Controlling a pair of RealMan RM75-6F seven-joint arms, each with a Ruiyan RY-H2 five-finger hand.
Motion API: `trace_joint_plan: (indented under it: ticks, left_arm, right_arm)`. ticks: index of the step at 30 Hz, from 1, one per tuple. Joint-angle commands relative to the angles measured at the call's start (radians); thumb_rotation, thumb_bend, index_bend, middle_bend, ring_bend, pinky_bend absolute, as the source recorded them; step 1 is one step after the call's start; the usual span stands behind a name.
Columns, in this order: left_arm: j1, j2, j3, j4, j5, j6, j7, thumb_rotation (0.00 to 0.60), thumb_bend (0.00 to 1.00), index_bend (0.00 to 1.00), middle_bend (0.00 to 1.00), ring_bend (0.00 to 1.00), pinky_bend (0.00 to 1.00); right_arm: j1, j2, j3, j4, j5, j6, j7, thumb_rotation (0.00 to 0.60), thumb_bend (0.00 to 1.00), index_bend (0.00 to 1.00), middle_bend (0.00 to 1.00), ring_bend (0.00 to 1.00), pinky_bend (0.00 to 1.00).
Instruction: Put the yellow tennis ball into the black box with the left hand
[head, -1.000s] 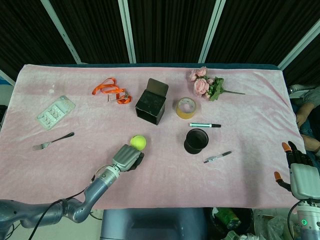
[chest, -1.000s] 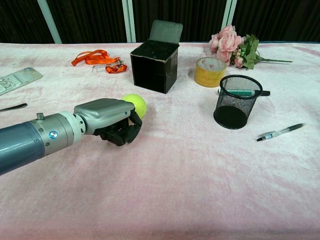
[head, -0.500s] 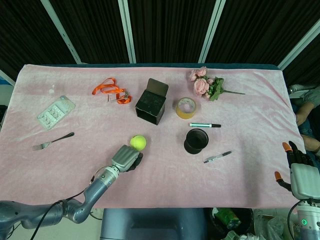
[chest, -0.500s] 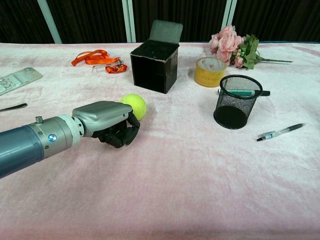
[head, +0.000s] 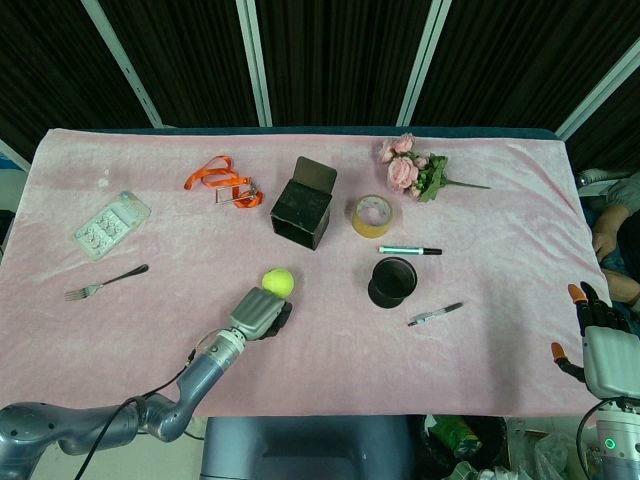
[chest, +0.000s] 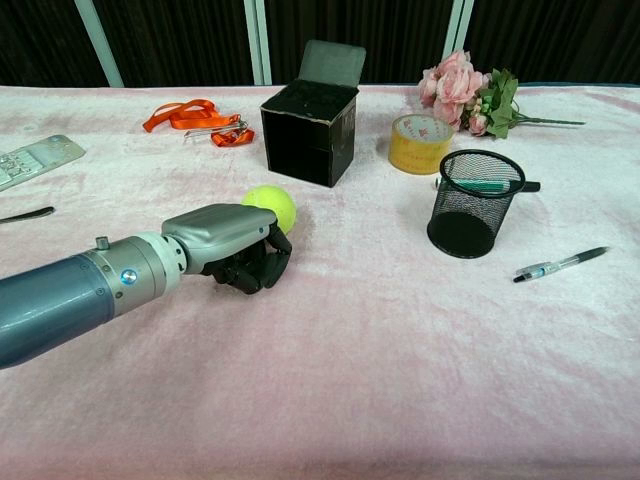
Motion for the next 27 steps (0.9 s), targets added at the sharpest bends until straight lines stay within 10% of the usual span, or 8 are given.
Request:
trace_joint_plan:
  ticks: [1, 27]
  left_arm:
    - [-0.009, -0.022, -0.014, 0.028, 0.000, 0.004, -0.001, 0.600, 0.74, 0.84, 0.95, 0.84, 1.00]
    - [-0.177, -0.156, -0.157, 0.330, -0.078, -0.106, 0.042, 0.600, 0.74, 0.84, 0.95, 0.84, 1.00]
  right_arm:
    - [0.000, 0.000, 0.001, 0.000, 0.001, -0.001, 0.000, 0.600, 0.24, 0.05, 0.04, 0.14, 0.18]
    - [0.001, -0.001, 0.008, -0.006, 0.021, -0.007, 0.009, 0.600, 0.24, 0.05, 0.04, 0.14, 0.17]
